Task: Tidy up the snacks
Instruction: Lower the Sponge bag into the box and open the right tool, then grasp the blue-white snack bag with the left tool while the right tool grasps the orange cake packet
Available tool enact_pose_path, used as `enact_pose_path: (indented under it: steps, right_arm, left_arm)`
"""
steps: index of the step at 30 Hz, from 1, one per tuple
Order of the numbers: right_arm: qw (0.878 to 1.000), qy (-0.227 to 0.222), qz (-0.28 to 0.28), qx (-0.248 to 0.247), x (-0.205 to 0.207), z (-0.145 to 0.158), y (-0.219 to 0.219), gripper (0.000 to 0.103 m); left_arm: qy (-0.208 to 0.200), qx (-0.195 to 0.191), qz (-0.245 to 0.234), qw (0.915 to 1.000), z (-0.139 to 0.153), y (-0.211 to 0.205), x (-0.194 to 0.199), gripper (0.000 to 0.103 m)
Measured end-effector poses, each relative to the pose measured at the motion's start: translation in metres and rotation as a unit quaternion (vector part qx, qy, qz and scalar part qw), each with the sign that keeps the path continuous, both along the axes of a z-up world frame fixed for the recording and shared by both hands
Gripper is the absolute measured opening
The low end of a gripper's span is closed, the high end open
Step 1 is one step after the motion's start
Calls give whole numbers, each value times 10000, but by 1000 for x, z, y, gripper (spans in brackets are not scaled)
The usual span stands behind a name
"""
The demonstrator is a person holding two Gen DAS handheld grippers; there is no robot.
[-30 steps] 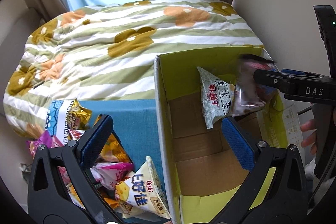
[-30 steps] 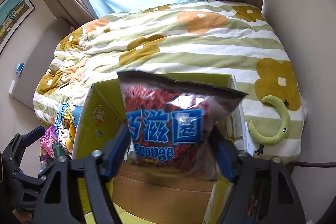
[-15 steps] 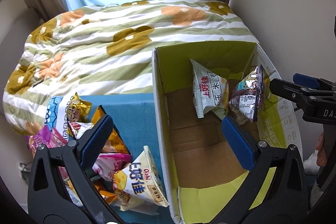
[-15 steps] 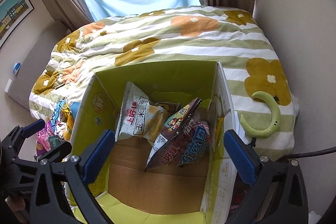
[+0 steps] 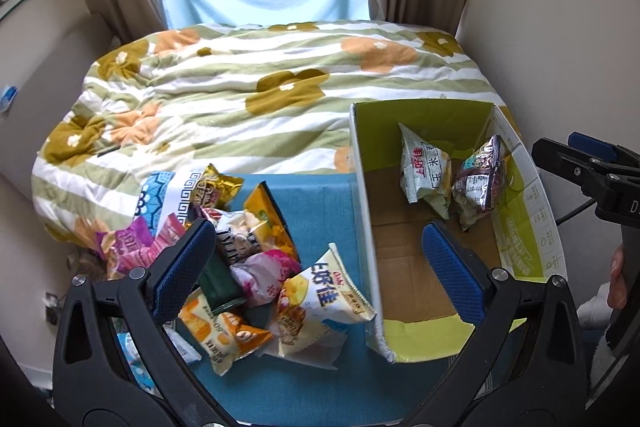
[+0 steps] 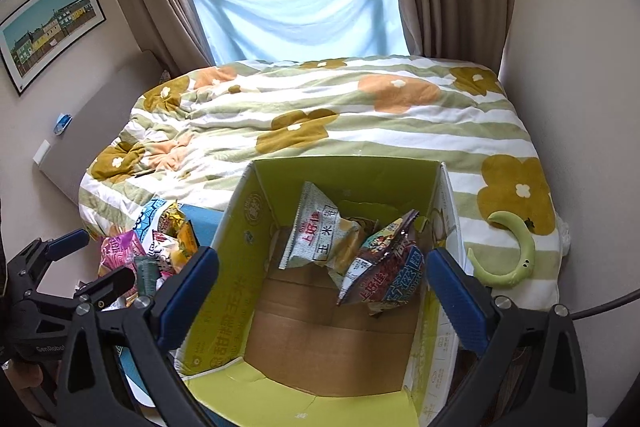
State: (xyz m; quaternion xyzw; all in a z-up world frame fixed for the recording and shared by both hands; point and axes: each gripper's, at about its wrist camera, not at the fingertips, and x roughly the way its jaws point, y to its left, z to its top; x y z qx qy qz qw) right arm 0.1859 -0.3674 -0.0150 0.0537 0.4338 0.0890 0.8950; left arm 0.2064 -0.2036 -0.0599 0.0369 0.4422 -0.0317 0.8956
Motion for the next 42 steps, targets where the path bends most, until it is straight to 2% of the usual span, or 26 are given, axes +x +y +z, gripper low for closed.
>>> enact_pose_path:
  steps: [11,19,27,34,38,42]
  right_arm:
    - [9992,-311,-34,236,-48,16,92,103]
    - [9987,-229,-113,440,-72,-3,179,103]
    - [9990,150,185,374,-82,-51,247,103]
    - [9957,632,673,16,-76,-109,287,103]
    - [9919,710,1031,-219,-70,-134,305,103]
    - [9878,748,1300,-424,-64,-157,318,103]
  left_arm:
    - [-133,-47,-79,9999,10,111,-51,102]
    - [99,69,-280,9995,-10,204,-75,102]
    - [549,93,-641,9964,-60,254,-85,102]
    - [998,215,-1062,9891,-127,263,-84,102]
    - [1181,394,-1125,9858,-161,267,-80,102]
    - [1400,416,-1182,9822,-186,270,-75,102]
